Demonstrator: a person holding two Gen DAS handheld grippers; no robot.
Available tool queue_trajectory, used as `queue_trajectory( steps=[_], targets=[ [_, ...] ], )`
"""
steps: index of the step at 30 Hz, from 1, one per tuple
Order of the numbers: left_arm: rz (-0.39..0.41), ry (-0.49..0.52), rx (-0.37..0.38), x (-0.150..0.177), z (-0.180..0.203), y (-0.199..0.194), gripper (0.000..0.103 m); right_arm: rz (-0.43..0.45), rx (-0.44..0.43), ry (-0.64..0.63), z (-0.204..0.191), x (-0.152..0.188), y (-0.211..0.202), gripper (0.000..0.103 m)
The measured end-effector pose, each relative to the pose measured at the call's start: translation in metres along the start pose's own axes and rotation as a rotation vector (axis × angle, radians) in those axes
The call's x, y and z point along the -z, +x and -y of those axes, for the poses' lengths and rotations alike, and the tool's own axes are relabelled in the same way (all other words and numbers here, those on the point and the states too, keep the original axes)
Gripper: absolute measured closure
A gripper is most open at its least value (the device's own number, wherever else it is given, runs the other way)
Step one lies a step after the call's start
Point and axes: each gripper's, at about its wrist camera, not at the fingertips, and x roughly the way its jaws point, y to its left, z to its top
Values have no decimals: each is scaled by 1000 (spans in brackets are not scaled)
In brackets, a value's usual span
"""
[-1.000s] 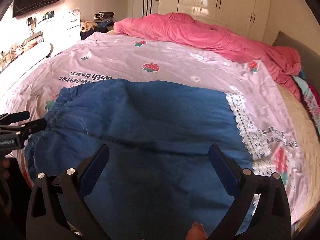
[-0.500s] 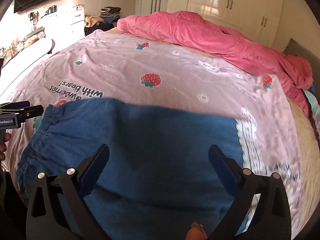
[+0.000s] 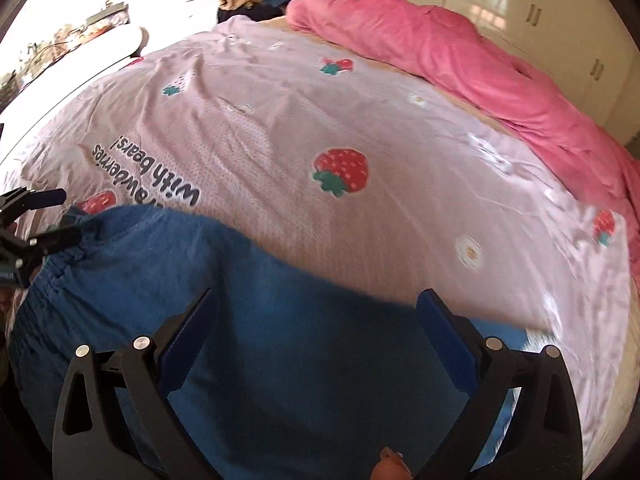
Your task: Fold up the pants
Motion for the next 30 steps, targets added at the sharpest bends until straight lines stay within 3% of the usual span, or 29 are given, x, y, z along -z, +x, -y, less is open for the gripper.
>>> queue_trajectory(
  steps=[3, 5, 6, 8, 12, 14, 16, 18, 20, 22, 25, 30],
  targets=[
    [-25, 25, -2, -1, 3, 12, 10, -31, -8, -60, -3, -8, 15, 4],
    [-43, 21, 6, -2, 1, 20, 18, -43, -20, -110, -8, -11, 21, 4],
    [-49, 19, 18, -2, 0, 23, 28, -41, -21, -130, -11, -12, 23, 4],
    [-54, 18, 34, -3, -2, 26, 34, -48, -34, -172, -16, -14, 26, 4],
    [-25, -5, 81, -7, -5, 24, 70, -78, -40, -212, -21, -16, 38, 5],
    [-16, 6, 82, -6, -4, 21, 71, -107, -32, -206, -20, -15, 47, 7],
    [0, 22, 76, -5, -1, 17, 73, -122, -61, -182, -18, -14, 51, 29],
    [24, 35, 73, -6, 2, 11, 73, -120, -99, -164, -20, -11, 53, 40],
    [53, 52, 65, -4, 5, 3, 73, -100, -138, -163, -25, -6, 49, 59],
    [68, 54, 65, -4, 5, -1, 73, -63, -124, -170, -30, -3, 42, 88],
    [87, 34, 74, -3, 2, -7, 73, -4, -82, -159, -35, 5, 26, 97],
    [141, 41, 76, 0, 5, -20, 73, 108, -61, -90, -30, 14, -8, 99]
  ],
)
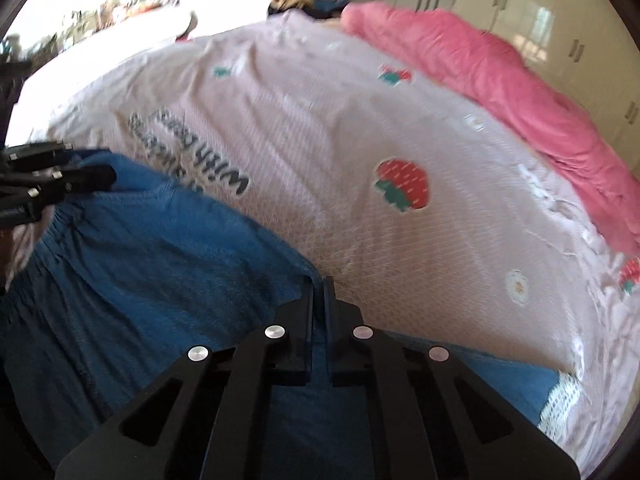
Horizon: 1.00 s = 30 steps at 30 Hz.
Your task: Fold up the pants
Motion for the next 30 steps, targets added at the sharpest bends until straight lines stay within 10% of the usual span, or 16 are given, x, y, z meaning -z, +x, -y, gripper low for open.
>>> queue_trajectory(
  steps=[17, 30],
  targets=[
    [178, 77, 62, 33, 42, -88, 73, 236, -17, 174, -33, 81, -136, 99],
    [80, 18, 143, 99, 39, -128, 72, 207, -105, 216, -101, 168, -172, 99]
  ],
)
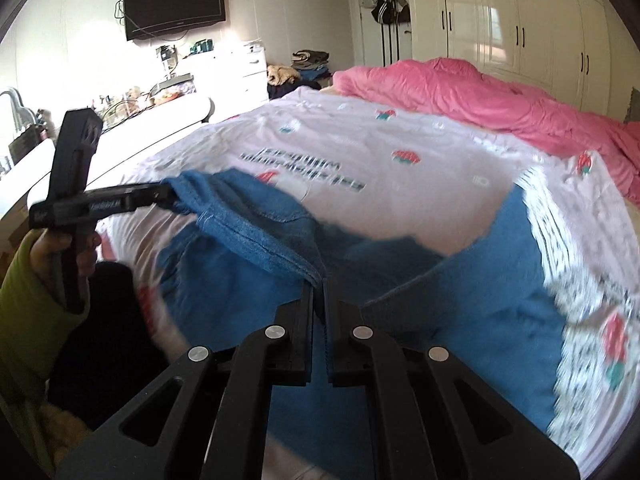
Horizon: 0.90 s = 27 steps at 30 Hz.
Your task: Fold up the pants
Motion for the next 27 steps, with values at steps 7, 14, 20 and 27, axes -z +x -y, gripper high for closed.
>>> queue_trajectory(
  steps=[7, 14, 20, 27],
  targets=[
    [-105, 67, -19, 26, 11, -1, 70, -48, 2, 29, -8, 30, 0, 99],
    [-209, 116, -63, 44, 16, 11, 67, -91, 9, 21, -16, 57, 2, 99],
    [-243, 143, -89, 46, 16, 11, 57, -139, 32, -20, -23, 71, 15, 99],
    [-260, 71, -67, 52, 0, -4, 51, -168, 22, -21, -24, 77, 24, 97]
  ],
)
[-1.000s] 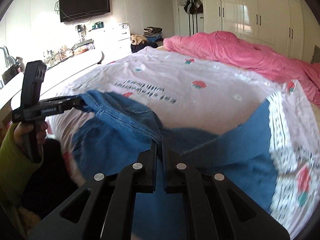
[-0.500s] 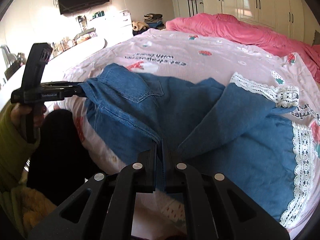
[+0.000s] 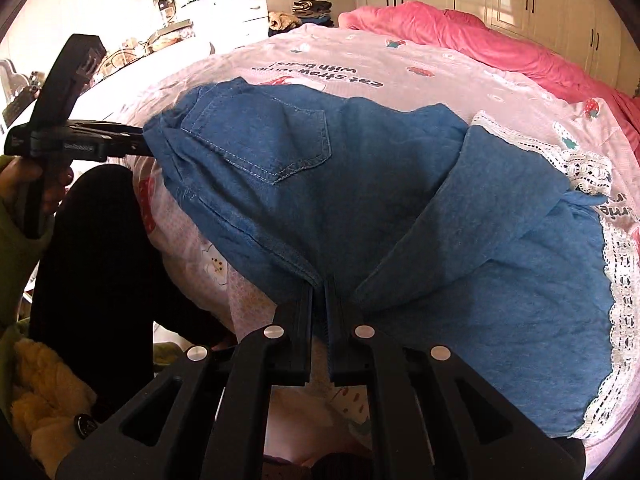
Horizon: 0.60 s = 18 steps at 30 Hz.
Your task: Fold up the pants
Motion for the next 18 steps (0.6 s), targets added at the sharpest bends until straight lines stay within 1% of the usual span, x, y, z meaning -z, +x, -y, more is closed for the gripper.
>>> queue_trajectory(
  steps=[3, 7, 9, 11, 12, 14, 15, 17, 18],
  targets=[
    [20, -3, -12, 2, 0, -16, 51, 6, -31, 18, 2, -1, -3, 97],
    [59, 3, -57, -3, 2, -33, 51, 10, -53, 36, 2, 0, -5, 97],
    [85, -6, -40, -9, 7, -40, 51, 1, -55, 43, 2, 2, -2, 97],
    [97, 9, 4, -16, 19, -38, 51, -1, -71, 61, 3, 3, -2, 97],
    [90, 19, 37, -18, 26, -33, 51, 1, -80, 62, 2, 4, -2, 94],
    [54, 37, 90, -20, 37, -15, 51, 5, -87, 57, 0, 3, -5, 94],
    [32, 42, 97, -19, 41, -4, 51, 3, -82, 50, 0, 3, -6, 94],
    [-14, 52, 78, -14, 44, 19, 51, -10, -81, 61, 2, 2, -7, 94],
    [-24, 49, 78, -13, 43, 25, 51, -10, -86, 67, 3, 2, -11, 94]
  ],
)
